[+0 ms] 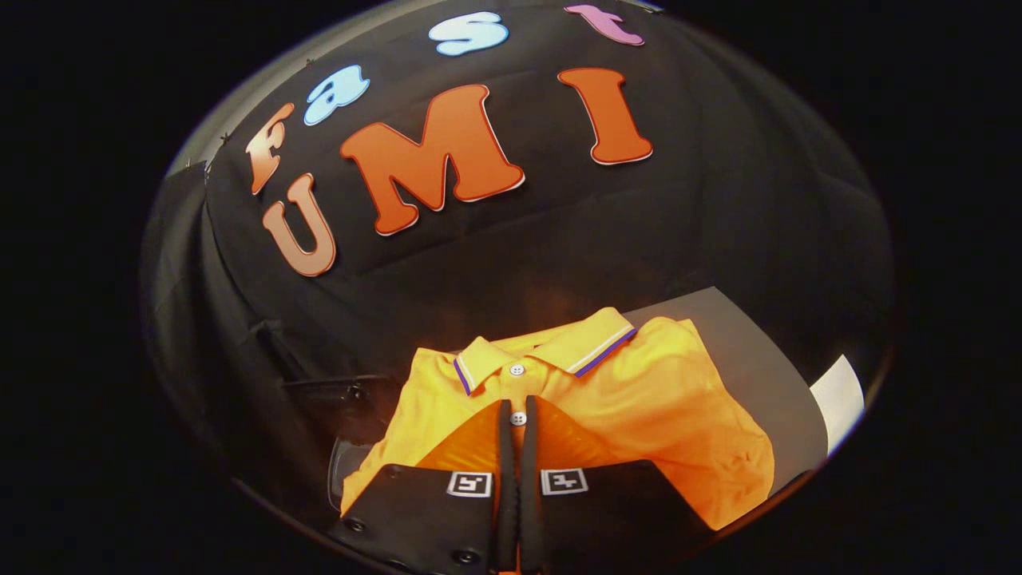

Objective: Put the clothes into the washing machine and then close the washing machine lid.

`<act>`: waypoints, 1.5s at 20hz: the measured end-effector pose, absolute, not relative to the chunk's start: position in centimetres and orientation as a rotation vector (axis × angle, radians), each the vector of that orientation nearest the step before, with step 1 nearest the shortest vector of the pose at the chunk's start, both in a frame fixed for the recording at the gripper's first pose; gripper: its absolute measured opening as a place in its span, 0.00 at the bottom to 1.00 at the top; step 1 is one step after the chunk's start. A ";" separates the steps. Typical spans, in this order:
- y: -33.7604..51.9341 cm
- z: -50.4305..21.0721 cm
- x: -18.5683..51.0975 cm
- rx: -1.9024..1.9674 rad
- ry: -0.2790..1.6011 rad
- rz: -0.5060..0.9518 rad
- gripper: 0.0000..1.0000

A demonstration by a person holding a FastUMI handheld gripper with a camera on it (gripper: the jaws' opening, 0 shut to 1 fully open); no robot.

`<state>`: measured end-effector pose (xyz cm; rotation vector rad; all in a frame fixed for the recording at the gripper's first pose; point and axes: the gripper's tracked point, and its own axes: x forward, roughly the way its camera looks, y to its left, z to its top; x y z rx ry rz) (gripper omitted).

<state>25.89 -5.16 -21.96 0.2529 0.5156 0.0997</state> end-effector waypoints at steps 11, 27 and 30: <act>2.6 -14.5 23.1 0.265 0.376 0.060 0.09; 23.6 -12.8 19.5 0.193 0.382 0.229 0.09; 26.7 -14.9 19.7 0.186 0.417 0.265 0.09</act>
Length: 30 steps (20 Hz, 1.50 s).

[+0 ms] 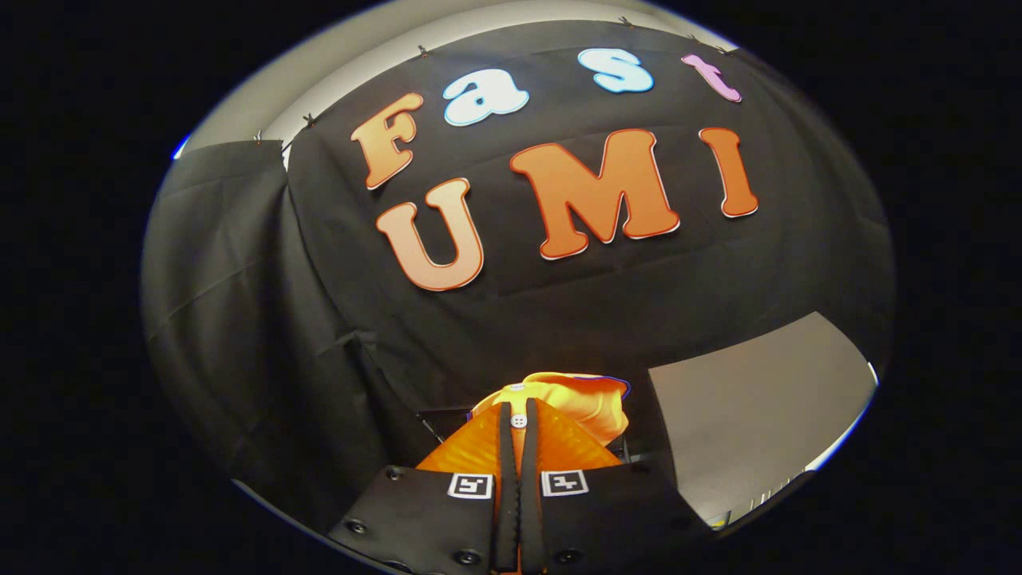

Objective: Put the clothes into the washing machine and then close the washing machine lid.

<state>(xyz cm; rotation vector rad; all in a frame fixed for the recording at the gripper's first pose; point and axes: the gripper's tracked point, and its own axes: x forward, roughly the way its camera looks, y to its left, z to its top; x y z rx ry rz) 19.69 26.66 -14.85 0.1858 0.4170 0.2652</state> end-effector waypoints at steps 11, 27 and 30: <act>32.1 -28.0 22.8 0.177 0.610 0.281 0.09; 33.9 -46.3 24.8 0.136 0.846 0.233 0.09; 33.3 -49.3 25.1 0.144 0.879 0.210 0.09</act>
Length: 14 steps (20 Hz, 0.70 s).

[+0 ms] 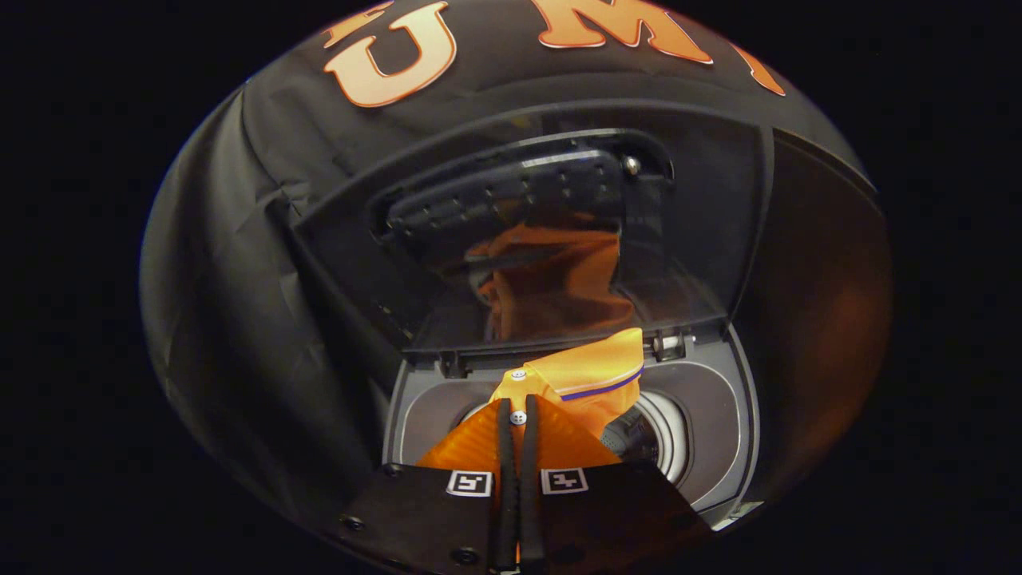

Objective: Put the clothes into the washing machine and then close the washing machine lid.

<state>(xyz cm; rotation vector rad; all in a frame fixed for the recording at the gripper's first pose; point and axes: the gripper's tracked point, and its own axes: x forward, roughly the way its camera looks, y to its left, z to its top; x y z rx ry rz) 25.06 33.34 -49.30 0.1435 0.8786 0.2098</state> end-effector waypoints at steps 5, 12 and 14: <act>32.8 -54.3 25.0 0.174 0.940 0.162 0.09; 33.3 -58.6 24.1 0.171 1.033 0.105 0.09; 33.1 -60.3 23.8 0.159 1.061 0.096 0.09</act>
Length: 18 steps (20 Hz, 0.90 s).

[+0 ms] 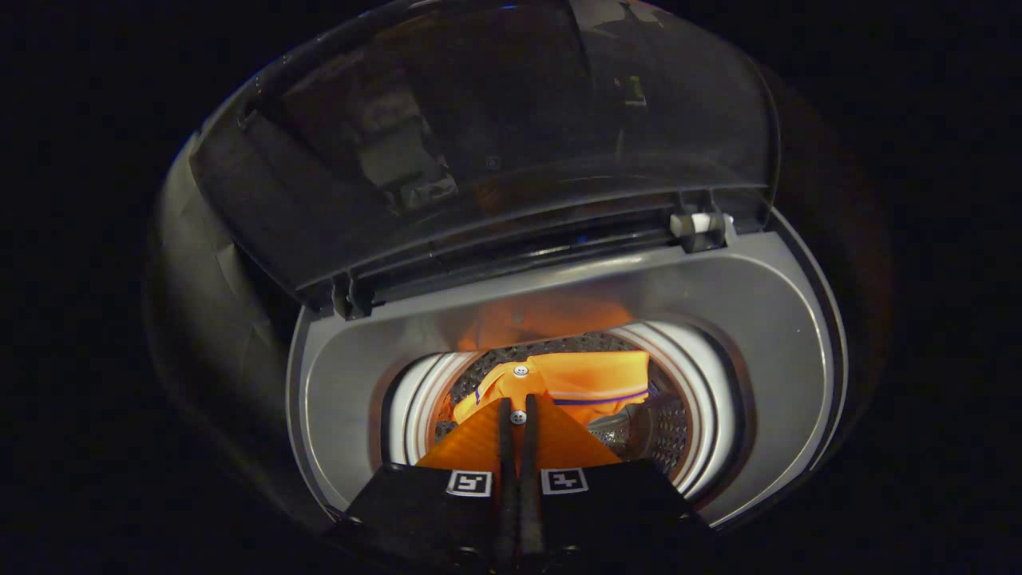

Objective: Put the clothes into the washing machine and then close the washing machine lid.

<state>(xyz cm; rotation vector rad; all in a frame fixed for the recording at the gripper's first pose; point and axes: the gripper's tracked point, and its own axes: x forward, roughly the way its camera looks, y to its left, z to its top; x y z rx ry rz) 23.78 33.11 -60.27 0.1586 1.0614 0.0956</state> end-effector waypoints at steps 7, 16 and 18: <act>32.7 -60.9 23.6 0.129 1.092 0.085 0.16; 31.7 -58.5 23.5 0.085 1.046 0.092 0.63; 31.6 -57.7 23.3 0.079 1.030 0.104 0.81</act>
